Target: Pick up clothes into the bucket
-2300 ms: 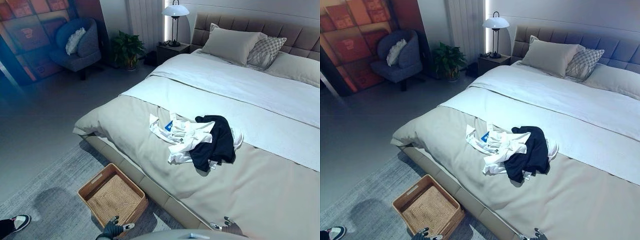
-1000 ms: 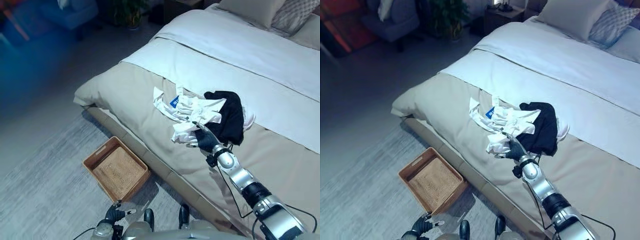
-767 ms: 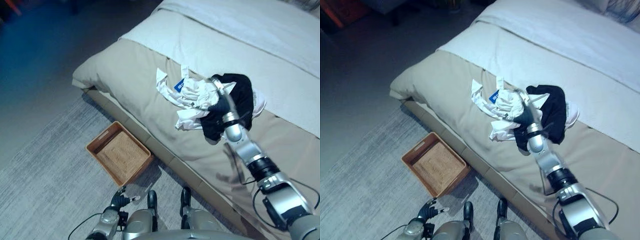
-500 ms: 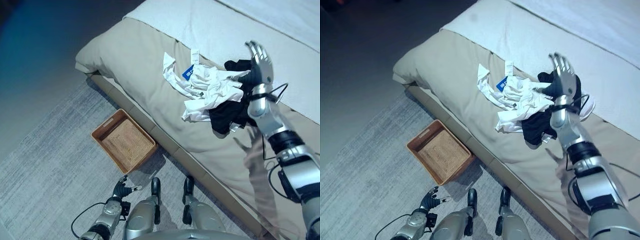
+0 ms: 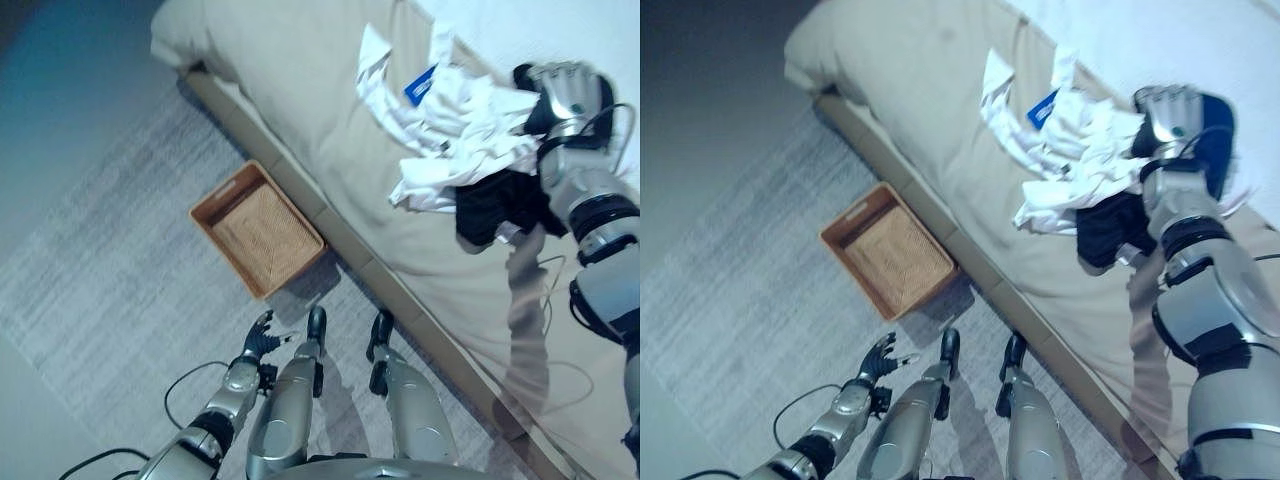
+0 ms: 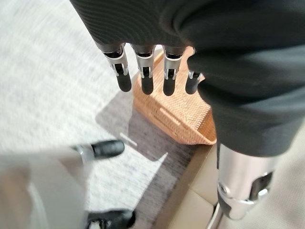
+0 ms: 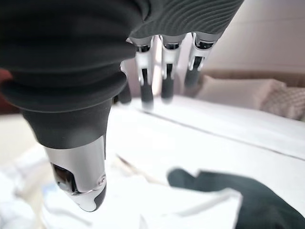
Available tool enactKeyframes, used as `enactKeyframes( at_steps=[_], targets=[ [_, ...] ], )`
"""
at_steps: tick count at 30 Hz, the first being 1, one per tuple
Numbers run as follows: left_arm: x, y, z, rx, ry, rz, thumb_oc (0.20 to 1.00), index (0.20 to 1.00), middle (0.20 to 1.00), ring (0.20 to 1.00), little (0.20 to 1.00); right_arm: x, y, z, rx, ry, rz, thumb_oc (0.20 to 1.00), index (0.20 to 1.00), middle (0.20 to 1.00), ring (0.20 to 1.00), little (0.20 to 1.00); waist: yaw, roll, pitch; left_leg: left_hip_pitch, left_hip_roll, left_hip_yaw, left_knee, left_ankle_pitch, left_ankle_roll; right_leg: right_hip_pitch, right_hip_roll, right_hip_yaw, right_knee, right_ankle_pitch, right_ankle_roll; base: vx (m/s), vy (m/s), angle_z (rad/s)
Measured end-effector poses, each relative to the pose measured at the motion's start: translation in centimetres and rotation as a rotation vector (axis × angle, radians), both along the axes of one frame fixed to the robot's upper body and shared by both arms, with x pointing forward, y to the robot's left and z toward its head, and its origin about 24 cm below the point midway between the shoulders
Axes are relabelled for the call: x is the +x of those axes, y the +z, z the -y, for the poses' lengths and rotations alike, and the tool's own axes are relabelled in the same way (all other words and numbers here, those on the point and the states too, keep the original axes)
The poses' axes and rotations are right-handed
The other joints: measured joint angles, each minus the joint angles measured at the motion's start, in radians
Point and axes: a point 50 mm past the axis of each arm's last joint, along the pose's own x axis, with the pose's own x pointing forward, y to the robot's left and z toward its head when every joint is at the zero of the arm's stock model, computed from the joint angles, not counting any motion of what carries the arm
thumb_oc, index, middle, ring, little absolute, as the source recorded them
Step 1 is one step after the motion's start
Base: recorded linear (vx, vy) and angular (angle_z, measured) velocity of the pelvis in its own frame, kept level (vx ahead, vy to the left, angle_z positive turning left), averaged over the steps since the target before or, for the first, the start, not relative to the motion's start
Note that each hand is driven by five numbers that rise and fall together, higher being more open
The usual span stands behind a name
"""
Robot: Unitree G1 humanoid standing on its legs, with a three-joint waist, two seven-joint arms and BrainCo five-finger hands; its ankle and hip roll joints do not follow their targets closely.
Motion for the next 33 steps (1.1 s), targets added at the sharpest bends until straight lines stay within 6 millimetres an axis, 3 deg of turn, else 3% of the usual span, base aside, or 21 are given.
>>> enactKeyframes(
  at_steps=[2,9,11,14,19,20,21,22,23,24,33],
  targets=[
    [0.3,0.3,0.4,-0.019,0.000,0.012,1.000,1.000,1.000,1.000,1.000,0.3,0.4,-0.7,-0.068,0.009,-0.035,1.000,1.000,1.000,1.000,1.000,0.009,-0.001,0.020,-0.045,-0.003,-0.008,0.010,0.000,0.000,-0.065,-0.011,-0.004,0.056,-0.014,-0.009,-0.03,-0.035,0.06],
    [0.6,0.5,0.5,-0.034,0.005,0.022,1.000,1.000,1.000,1.000,1.000,0.7,0.5,-1.1,-0.038,-0.005,-0.085,1.000,1.000,1.000,1.000,1.000,0.014,-0.001,0.037,-0.116,-0.011,-0.031,0.012,0.026,0.009,-0.162,-0.031,-0.016,0.137,-0.029,-0.017,0.01,-0.031,0.13],
    [1.0,0.9,0.7,-0.056,0.013,0.037,1.000,1.000,1.000,1.000,1.000,0.6,0.4,-0.5,-0.003,-0.028,-0.099,1.000,1.000,1.000,1.000,1.000,0.010,-0.002,0.039,-0.137,-0.023,-0.037,0.004,0.033,0.014,-0.186,-0.044,-0.016,0.152,-0.058,-0.014,0.05,-0.024,0.15],
    [1.6,1.7,1.0,-0.085,0.009,0.079,1.000,1.000,1.000,1.000,1.000,0.2,0.4,0.7,0.117,-0.063,-0.096,1.000,1.000,1.000,1.000,1.000,0.012,-0.002,0.039,-0.184,-0.025,-0.043,0.007,0.051,0.015,-0.242,-0.050,-0.017,0.180,-0.058,-0.015,0.02,0.006,0.06],
    [1.8,2.0,1.3,-0.129,0.029,0.088,1.000,1.000,1.000,1.000,1.000,0.1,0.5,1.1,0.276,-0.049,-0.077,1.000,1.000,1.000,1.000,1.000,0.010,-0.002,0.039,-0.231,-0.027,-0.044,0.004,0.062,0.021,-0.302,-0.055,-0.016,0.202,-0.058,-0.015,0.00,0.003,0.01],
    [1.8,2.1,1.4,-0.137,0.033,0.090,1.000,1.000,1.000,1.000,1.000,0.1,0.5,1.2,0.293,-0.047,-0.074,0.956,0.956,0.956,0.956,0.956,0.010,-0.002,0.039,-0.240,-0.027,-0.044,0.004,0.065,0.021,-0.311,-0.055,-0.016,0.205,-0.058,-0.015,0.00,0.000,0.00],
    [1.8,2.1,1.4,-0.142,0.036,0.090,1.000,1.000,1.000,1.000,1.000,0.1,0.5,1.2,0.298,-0.046,-0.075,0.862,0.862,0.862,0.862,0.862,0.011,-0.002,0.039,-0.243,-0.026,-0.044,0.004,0.066,0.020,-0.316,-0.055,-0.016,0.206,-0.058,-0.015,0.00,0.000,0.00],
    [1.8,2.1,1.4,-0.145,0.036,0.090,1.000,1.000,1.000,1.000,1.000,0.1,0.7,1.1,0.311,-0.042,-0.074,0.592,0.592,0.592,0.592,0.592,0.011,-0.002,0.039,-0.248,-0.026,-0.043,0.002,0.067,0.020,-0.322,-0.055,-0.015,0.208,-0.058,-0.015,0.00,0.000,0.00],
    [1.8,2.1,1.5,-0.146,0.035,0.091,1.000,1.000,1.000,1.000,1.000,0.2,1.2,1.1,0.324,-0.036,-0.066,0.250,0.250,0.250,0.250,0.250,0.010,-0.002,0.039,-0.255,-0.026,-0.043,0.002,0.068,0.020,-0.330,-0.055,-0.015,0.210,-0.058,-0.015,0.00,0.000,0.00],
    [1.9,2.2,1.5,-0.148,0.035,0.092,1.000,1.000,1.000,1.000,1.000,0.1,1.4,1.1,0.337,-0.037,-0.058,0.200,0.200,0.200,0.200,0.200,0.010,-0.002,0.039,-0.258,-0.026,-0.043,0.002,0.068,0.020,-0.334,-0.055,-0.015,0.210,-0.058,-0.016,0.00,0.000,0.00],
    [2.1,2.4,1.9,-0.161,0.029,0.104,1.000,1.000,1.000,1.000,1.000,-0.3,4.3,1.3,0.367,-0.020,0.024,0.200,0.200,0.200,0.200,0.200,0.012,-0.002,0.039,-0.260,-0.029,-0.041,0.002,0.069,0.020,-0.336,-0.058,-0.014,0.209,-0.058,-0.016,0.00,0.000,0.00]
  ],
)
